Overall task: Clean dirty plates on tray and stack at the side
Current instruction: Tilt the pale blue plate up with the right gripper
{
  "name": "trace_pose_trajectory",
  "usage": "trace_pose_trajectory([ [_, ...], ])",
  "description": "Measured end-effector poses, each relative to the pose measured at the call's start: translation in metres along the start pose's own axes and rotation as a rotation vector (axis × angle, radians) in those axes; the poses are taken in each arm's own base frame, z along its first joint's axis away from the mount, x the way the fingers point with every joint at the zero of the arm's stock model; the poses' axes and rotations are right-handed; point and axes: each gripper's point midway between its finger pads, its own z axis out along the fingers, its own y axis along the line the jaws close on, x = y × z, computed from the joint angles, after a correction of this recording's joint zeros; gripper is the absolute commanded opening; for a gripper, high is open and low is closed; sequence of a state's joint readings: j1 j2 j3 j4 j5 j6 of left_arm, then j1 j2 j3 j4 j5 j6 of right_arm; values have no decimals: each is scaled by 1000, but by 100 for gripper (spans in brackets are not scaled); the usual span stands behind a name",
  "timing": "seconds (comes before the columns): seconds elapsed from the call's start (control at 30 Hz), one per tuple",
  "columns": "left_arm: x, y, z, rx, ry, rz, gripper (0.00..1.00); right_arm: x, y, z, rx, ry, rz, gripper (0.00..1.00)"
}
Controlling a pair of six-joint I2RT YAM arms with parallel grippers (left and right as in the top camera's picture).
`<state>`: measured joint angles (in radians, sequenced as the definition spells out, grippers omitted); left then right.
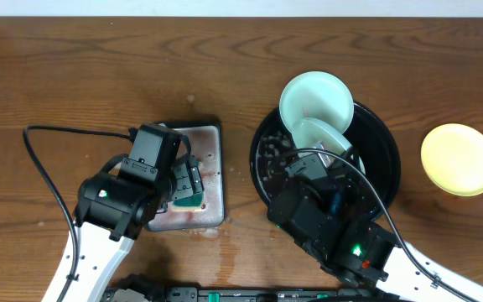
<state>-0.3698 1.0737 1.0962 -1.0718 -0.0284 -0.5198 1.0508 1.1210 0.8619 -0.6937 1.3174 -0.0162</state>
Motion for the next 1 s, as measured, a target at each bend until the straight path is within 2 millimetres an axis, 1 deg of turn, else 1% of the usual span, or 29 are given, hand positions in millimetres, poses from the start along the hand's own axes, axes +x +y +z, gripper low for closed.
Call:
trace_pose_trajectory([
  [0.7, 0, 0, 0, 0, 0, 0, 83, 1, -1, 2, 4, 6, 14, 1],
  [0.83, 0, 0, 0, 0, 0, 0, 83, 11, -7, 14, 16, 60, 45, 1],
  [0.9, 0, 0, 0, 0, -1, 0, 83, 21, -14, 24, 40, 107, 57, 1],
  [1.0, 0, 0, 0, 1, -1, 0, 84, 37, -22, 44, 49, 188, 128, 1],
])
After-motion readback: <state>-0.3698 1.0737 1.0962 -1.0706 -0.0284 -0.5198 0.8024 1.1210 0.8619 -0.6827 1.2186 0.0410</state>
